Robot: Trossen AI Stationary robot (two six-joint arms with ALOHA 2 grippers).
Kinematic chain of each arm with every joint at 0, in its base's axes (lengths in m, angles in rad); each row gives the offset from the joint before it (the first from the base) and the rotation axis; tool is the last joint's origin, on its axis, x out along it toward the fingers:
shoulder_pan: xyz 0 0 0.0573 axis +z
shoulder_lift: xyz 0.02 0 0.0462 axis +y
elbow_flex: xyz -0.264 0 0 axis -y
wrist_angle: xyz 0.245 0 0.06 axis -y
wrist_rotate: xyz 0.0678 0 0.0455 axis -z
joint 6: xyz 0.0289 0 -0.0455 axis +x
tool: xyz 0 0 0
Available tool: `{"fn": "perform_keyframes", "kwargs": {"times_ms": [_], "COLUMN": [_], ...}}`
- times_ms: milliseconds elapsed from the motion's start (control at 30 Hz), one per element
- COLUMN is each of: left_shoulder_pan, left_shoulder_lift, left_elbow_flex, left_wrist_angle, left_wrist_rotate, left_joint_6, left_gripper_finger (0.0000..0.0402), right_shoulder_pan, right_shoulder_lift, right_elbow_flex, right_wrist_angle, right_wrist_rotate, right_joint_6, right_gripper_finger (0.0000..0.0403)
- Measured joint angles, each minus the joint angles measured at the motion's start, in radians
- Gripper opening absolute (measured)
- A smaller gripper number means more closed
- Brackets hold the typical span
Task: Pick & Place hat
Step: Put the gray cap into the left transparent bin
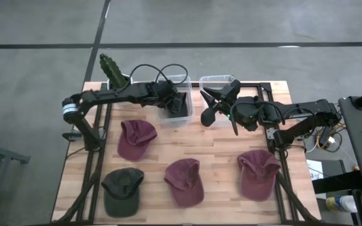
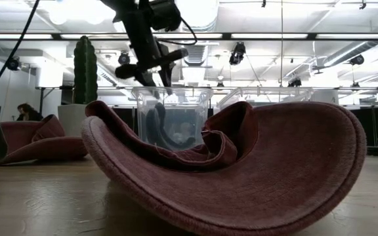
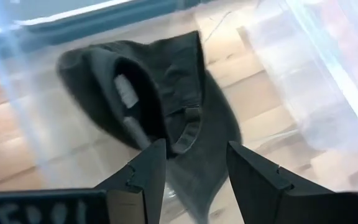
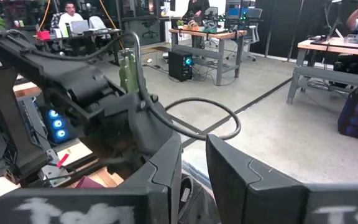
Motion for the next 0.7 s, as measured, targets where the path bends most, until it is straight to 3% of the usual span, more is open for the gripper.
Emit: {"fn": "perform_keyframes", "kwargs": {"times_ms": [200,400,600,700], "left_shoulder_pan": [-0.043,-0.191,-0.366,-0.439], "left_shoulder_lift": [-0.004,-0.036,-0.075,-0.114], "left_elbow_flex": [0.135,0.239,0.232,0.171], "left_wrist_angle": [-0.269,-0.528,-0.779,-0.768], "left_wrist_rotate": [-0.012,-0.088,-0.160,-0.179], "left_joint_6": [-0.009,-0.107,-0.365,-0.479], "left_gripper_finger": [0.0160,0.0160,0.0160,0.0160], "right_shoulder_pan": [0.000,0.000,0.000,0.000], "right_shoulder_lift": [0.000,0.000,0.000,0.000], "right_elbow_flex": [-0.001,-0.005,-0.010,-0.012], "right_wrist_angle": [-0.001,-0.006,-0.008,-0.008], "right_wrist_rotate": [0.000,0.000,0.000,0.000], "right_joint_6": [0.000,0.000,-0.001,-0.001], "right_gripper_finger": [0.0068,0.0068,0.0068,0.0068]}}
